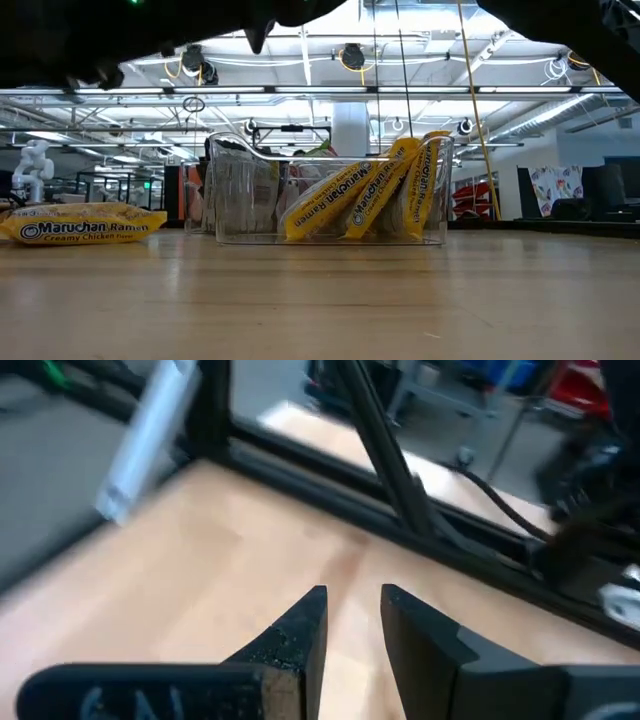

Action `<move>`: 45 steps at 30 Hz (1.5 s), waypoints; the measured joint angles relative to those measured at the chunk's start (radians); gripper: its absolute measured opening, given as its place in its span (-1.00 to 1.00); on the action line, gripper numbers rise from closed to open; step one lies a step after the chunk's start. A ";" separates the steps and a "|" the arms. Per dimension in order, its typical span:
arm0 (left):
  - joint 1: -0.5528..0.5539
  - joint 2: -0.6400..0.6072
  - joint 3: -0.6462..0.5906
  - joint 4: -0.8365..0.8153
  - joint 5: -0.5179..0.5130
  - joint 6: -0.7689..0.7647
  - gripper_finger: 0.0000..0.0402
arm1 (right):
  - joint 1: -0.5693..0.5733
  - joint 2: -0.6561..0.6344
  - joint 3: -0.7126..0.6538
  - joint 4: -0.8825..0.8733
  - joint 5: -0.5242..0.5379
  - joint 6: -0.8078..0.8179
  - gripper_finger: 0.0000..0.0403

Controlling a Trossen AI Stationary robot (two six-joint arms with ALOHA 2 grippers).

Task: Sort Maruchan noodles
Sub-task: Put the green noodle pack into the top right transparent bin

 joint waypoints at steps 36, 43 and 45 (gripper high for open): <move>0.000 0.000 0.000 0.000 0.006 -0.004 -0.87 | -0.082 0.001 -0.242 0.113 0.290 -0.381 -0.54; 0.000 0.000 0.000 0.000 0.006 -0.003 -0.87 | -0.131 0.001 -0.241 0.120 0.289 -0.372 -0.54; 0.000 0.000 0.000 0.000 0.006 -0.003 -0.87 | -0.141 0.001 -0.241 0.121 0.289 -0.365 -0.54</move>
